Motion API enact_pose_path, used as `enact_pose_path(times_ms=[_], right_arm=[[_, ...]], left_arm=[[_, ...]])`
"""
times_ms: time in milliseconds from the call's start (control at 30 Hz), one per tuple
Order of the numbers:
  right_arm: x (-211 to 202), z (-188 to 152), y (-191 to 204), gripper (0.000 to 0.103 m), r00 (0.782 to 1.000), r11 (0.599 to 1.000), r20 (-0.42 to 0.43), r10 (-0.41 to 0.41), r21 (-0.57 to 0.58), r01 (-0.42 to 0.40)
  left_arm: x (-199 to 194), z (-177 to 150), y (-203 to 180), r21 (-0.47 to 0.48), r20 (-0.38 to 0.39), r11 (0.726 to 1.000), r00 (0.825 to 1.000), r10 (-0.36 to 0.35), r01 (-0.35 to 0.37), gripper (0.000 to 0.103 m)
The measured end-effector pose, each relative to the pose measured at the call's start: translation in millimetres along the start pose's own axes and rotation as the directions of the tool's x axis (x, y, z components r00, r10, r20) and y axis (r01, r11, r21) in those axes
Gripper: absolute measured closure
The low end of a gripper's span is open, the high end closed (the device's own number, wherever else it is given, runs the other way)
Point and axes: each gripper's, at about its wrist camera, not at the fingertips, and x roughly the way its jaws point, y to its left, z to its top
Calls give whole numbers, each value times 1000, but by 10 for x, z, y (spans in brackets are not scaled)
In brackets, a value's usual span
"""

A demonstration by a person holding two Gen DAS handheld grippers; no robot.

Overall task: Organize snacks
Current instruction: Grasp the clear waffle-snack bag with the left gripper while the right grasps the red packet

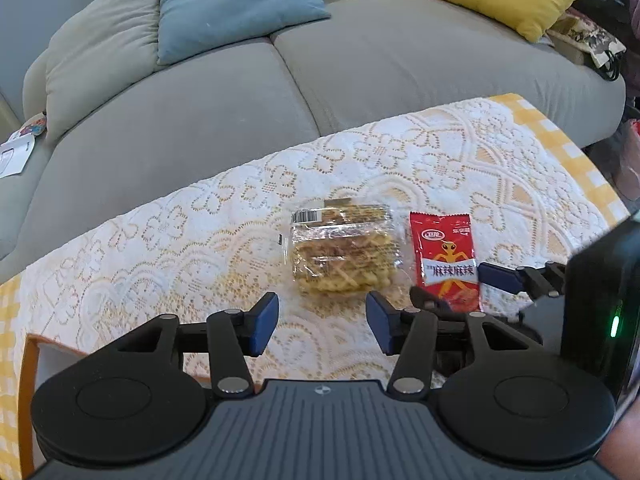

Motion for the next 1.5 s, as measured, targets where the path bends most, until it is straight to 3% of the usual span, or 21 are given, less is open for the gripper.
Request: enact_pose_path(times_ms=[100,233,433,533,633,733,867,967,1267,1367,1500], right_arm=[[8,-11,19,41,1000,998,-1,-5,-64,5],[-27,12,-91,56,999,995,-10,34,-90,-35],[-172,-6,-408,62,999,990,-20,41,-135,-44],[-225,-42,-608,62,998,988,-32,59,-139,-63],[-242,-69,-734,60,993,988,-49,105,-107,-110],[-227,-83,-786,58,989,986,-63,135,-86,-140],[-201,-40,-743,58,984,984,-74,159,-71,-165],[-181,-65,-758,55,981,980,-70,182,-63,-186],[-163,-85,-731,42,972,968,-78,223,-100,-230],[-161,-110,-662,40,975,965,-78,208,-148,-218],[-165,-100,-686,39,975,966,-83,208,-140,-218]], left_arm=[[91,62,32,7,-16,1000,1000,-8,8,42],[249,145,46,-9,-49,999,998,-43,43,42],[439,207,-46,-59,-72,995,994,-85,81,41],[511,249,-179,16,-47,997,996,-69,70,41],[609,311,-289,111,-88,990,993,-72,82,39],[612,336,-382,146,-87,988,995,-43,55,38],[693,374,-504,104,-101,994,995,-25,35,32],[821,353,-641,125,-123,992,992,32,-17,32],[1000,299,-886,246,-76,956,980,182,-158,11],[996,294,-828,249,-82,960,984,156,-131,13],[976,289,-777,279,-84,951,983,160,-131,41]])
